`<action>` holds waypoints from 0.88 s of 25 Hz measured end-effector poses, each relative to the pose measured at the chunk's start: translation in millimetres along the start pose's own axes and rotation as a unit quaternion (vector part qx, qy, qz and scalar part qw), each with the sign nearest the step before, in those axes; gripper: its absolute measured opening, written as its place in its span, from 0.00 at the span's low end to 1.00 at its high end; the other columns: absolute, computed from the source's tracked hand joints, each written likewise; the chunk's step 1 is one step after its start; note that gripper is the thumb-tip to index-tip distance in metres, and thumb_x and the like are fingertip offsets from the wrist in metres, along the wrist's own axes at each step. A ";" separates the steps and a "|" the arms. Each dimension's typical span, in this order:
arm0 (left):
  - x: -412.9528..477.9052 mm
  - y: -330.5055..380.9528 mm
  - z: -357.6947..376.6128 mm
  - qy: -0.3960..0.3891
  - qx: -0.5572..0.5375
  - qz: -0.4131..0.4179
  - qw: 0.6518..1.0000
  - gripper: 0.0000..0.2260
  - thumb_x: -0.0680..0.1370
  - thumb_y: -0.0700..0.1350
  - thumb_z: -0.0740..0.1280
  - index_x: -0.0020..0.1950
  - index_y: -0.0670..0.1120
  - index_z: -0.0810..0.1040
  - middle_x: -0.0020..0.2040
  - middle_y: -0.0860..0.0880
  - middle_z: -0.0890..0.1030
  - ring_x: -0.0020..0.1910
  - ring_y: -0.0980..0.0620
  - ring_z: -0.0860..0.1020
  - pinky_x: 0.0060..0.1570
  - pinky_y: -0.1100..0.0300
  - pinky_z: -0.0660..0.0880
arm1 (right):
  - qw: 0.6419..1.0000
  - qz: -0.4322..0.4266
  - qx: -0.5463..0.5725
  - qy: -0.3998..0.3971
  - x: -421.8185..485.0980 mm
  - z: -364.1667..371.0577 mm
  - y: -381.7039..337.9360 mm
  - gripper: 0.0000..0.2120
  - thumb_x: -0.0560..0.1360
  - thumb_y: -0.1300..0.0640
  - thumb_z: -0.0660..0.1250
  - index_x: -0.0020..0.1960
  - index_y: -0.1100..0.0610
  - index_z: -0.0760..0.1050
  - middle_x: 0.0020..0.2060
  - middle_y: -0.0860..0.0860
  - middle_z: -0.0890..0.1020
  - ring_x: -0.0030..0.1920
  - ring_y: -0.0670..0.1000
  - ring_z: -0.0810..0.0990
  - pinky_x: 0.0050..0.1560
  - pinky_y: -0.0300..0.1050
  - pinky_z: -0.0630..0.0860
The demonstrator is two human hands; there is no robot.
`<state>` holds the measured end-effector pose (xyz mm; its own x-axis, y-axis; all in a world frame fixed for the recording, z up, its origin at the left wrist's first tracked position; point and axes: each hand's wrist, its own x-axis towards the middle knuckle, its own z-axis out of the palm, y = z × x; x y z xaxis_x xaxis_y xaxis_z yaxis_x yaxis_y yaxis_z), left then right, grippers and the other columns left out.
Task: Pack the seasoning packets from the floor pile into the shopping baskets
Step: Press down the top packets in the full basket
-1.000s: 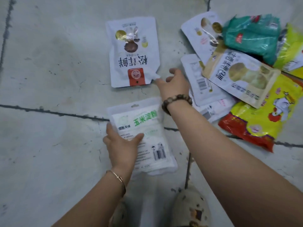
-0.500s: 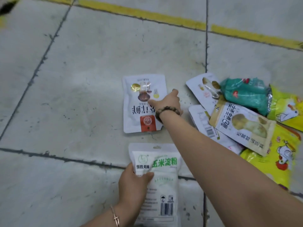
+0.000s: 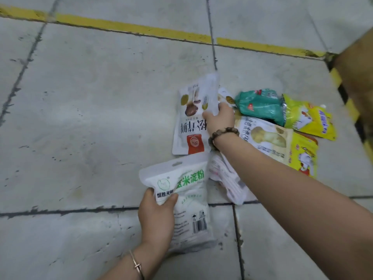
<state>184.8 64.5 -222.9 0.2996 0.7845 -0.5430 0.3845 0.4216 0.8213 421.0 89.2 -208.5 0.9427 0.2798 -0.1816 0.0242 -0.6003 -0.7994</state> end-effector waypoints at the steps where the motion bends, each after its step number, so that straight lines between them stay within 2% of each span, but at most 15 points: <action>1: -2.1 2.9 6.9 -0.007 -0.003 0.007 1.000 0.10 0.72 0.35 0.71 0.43 0.50 0.77 0.39 0.56 0.83 0.41 0.57 0.81 0.38 0.61 0.74 | 0.999 -0.019 0.018 0.034 0.1 -23.7 1.9 0.05 0.71 0.62 0.66 0.47 0.59 0.74 0.38 0.48 0.76 0.34 0.42 0.72 0.29 0.28 0.67; 3: -9.5 9.6 23.3 -0.036 -0.017 0.019 0.999 0.10 0.72 0.35 0.71 0.43 0.50 0.77 0.39 0.57 0.83 0.41 0.57 0.82 0.40 0.60 0.76 | 0.993 -0.041 0.053 0.095 -1.3 -75.8 10.9 0.08 0.70 0.66 0.66 0.47 0.58 0.75 0.37 0.47 0.77 0.35 0.43 0.75 0.31 0.29 0.69; 5: -18.5 14.8 40.1 -0.071 -0.037 0.024 0.997 0.10 0.73 0.35 0.71 0.45 0.51 0.78 0.41 0.60 0.84 0.40 0.60 0.82 0.38 0.61 0.76 | 0.988 -0.041 0.066 0.131 -9.2 -125.9 25.8 0.12 0.69 0.68 0.65 0.51 0.60 0.77 0.41 0.50 0.80 0.40 0.48 0.79 0.40 0.37 0.75; 7: -27.4 21.2 55.8 -0.095 -0.047 0.034 0.994 0.11 0.72 0.34 0.70 0.45 0.51 0.78 0.41 0.58 0.84 0.40 0.59 0.82 0.40 0.58 0.78 | 0.984 -0.020 0.077 0.160 -28.1 -175.3 46.8 0.13 0.69 0.69 0.65 0.51 0.57 0.77 0.41 0.49 0.81 0.41 0.48 0.80 0.40 0.41 0.77; 10: -42.5 32.4 81.9 -0.126 -0.081 0.054 0.987 0.10 0.72 0.34 0.71 0.49 0.46 0.79 0.47 0.49 0.84 0.47 0.48 0.83 0.53 0.45 0.78 | 0.979 0.010 0.098 0.181 -73.0 -242.2 73.7 0.13 0.70 0.69 0.65 0.47 0.53 0.76 0.37 0.44 0.81 0.37 0.44 0.80 0.37 0.40 0.79; 12: -57.9 33.3 102.0 -0.147 -0.107 0.057 0.982 0.11 0.72 0.35 0.71 0.54 0.43 0.78 0.51 0.44 0.83 0.50 0.44 0.82 0.55 0.41 0.77 | 0.974 0.032 0.112 0.195 -105.8 -277.0 87.0 0.12 0.71 0.69 0.66 0.48 0.53 0.76 0.37 0.44 0.81 0.36 0.45 0.82 0.37 0.42 0.80; 15: -98.4 34.6 126.4 -0.191 -0.142 0.054 0.970 0.13 0.72 0.34 0.70 0.56 0.43 0.78 0.51 0.45 0.83 0.51 0.46 0.82 0.56 0.43 0.77 | 0.964 0.046 0.130 0.229 -155.0 -324.7 101.9 0.12 0.73 0.68 0.66 0.46 0.50 0.77 0.38 0.43 0.83 0.36 0.45 0.83 0.35 0.42 0.80; 17: -124.8 31.9 139.2 -0.235 -0.153 0.049 0.959 0.12 0.73 0.33 0.70 0.54 0.45 0.79 0.51 0.48 0.83 0.51 0.48 0.82 0.56 0.45 0.77 | 0.960 0.051 0.130 0.245 -183.0 -350.9 111.0 0.13 0.74 0.66 0.65 0.45 0.48 0.76 0.39 0.46 0.83 0.39 0.48 0.84 0.39 0.46 0.81; 19: -152.8 29.1 144.6 -0.272 -0.142 0.037 0.951 0.12 0.73 0.34 0.70 0.53 0.47 0.79 0.51 0.49 0.83 0.51 0.49 0.82 0.57 0.45 0.77 | 0.951 0.067 0.146 0.264 -211.0 -373.4 115.2 0.10 0.76 0.64 0.64 0.45 0.49 0.76 0.39 0.48 0.84 0.38 0.49 0.84 0.40 0.48 0.82; 22: -190.1 28.5 144.7 -0.330 -0.122 0.043 0.935 0.14 0.74 0.35 0.69 0.59 0.45 0.77 0.55 0.49 0.82 0.54 0.50 0.81 0.59 0.46 0.75 | 0.931 0.084 0.189 0.301 -250.9 -398.5 121.7 0.07 0.77 0.61 0.63 0.45 0.52 0.77 0.39 0.51 0.84 0.37 0.50 0.83 0.41 0.49 0.82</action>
<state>265.1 -138.4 -121.6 0.8247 0.4029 -0.3968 0.1480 0.5235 0.8391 319.9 -352.6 -32.0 0.9411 -0.3329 -0.0593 -0.1519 -0.2594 -0.9538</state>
